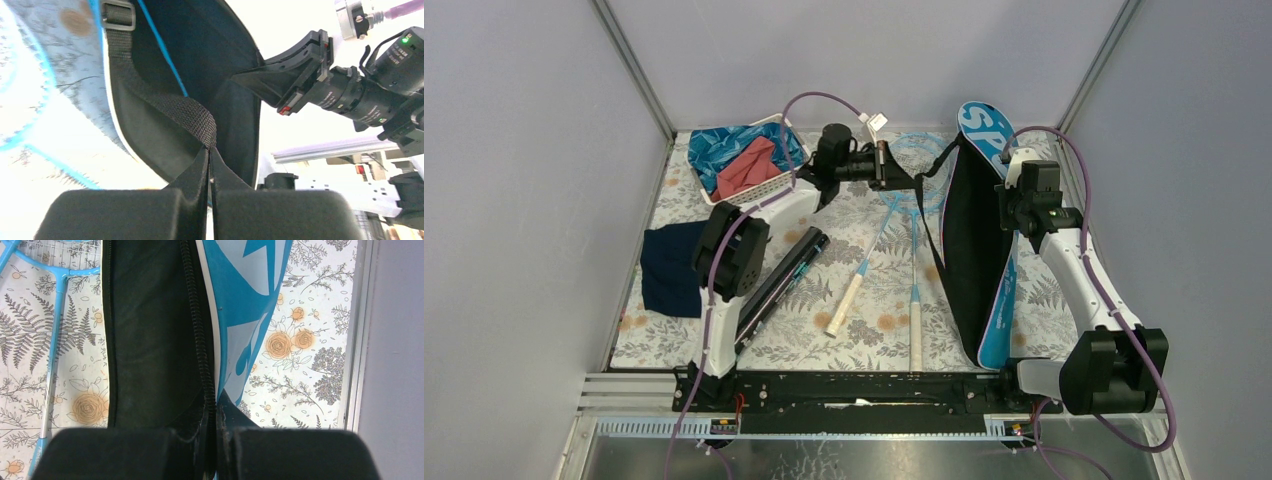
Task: Pack up the badminton gear
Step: Adjust the racket bag at the center of the board.
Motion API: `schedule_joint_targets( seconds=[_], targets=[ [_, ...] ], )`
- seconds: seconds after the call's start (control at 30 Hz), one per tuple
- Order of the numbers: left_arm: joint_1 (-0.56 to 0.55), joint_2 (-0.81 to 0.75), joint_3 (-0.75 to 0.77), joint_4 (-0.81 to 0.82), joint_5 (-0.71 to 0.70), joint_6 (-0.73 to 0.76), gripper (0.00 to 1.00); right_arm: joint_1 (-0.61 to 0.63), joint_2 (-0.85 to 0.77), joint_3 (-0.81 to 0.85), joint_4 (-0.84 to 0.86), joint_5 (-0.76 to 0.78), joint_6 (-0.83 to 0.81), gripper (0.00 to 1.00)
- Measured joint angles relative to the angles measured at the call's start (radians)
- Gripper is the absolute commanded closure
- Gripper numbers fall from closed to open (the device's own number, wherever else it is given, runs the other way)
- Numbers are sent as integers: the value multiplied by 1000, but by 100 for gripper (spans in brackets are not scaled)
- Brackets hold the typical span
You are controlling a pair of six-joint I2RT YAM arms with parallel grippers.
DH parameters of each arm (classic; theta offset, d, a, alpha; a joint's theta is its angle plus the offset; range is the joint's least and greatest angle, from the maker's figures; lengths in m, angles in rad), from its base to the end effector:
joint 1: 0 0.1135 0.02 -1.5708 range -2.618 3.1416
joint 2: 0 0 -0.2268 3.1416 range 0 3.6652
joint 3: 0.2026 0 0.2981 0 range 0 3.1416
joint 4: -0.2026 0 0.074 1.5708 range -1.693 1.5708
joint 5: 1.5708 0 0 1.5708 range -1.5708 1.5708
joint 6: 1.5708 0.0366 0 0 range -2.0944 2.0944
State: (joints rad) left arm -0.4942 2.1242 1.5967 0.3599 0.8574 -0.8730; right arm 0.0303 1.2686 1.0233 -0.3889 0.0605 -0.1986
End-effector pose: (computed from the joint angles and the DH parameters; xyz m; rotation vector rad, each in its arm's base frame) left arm 0.4431 -0.2702 0.1950 0.3605 1.9904 -1.6757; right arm 0.3393 0.0081 0.2518 -0.2186 2.1974 -0.1605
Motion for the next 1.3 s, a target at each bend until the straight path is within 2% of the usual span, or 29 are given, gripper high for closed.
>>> schedule_joint_targets(
  seconds=[0.27,0.73,0.83,0.93,1.07,1.3],
  targets=[
    [43,-14,-4,-225,-42,199,100,-1,0,23,-15,-21,-11,100],
    [-31,74,45,-422,-104,394,99,-1,0,84,-26,-86,10,100],
    [-50,79,51,-445,-117,408,87,-1,-1,103,-24,-76,21,100],
    [-59,79,61,-457,-130,426,69,-1,-5,120,-18,-65,32,100],
    [-58,79,68,-478,-149,449,51,-1,-8,142,-17,-55,44,100],
    [-59,71,92,-496,-176,484,36,-1,-13,188,-23,-53,60,100]
  ],
)
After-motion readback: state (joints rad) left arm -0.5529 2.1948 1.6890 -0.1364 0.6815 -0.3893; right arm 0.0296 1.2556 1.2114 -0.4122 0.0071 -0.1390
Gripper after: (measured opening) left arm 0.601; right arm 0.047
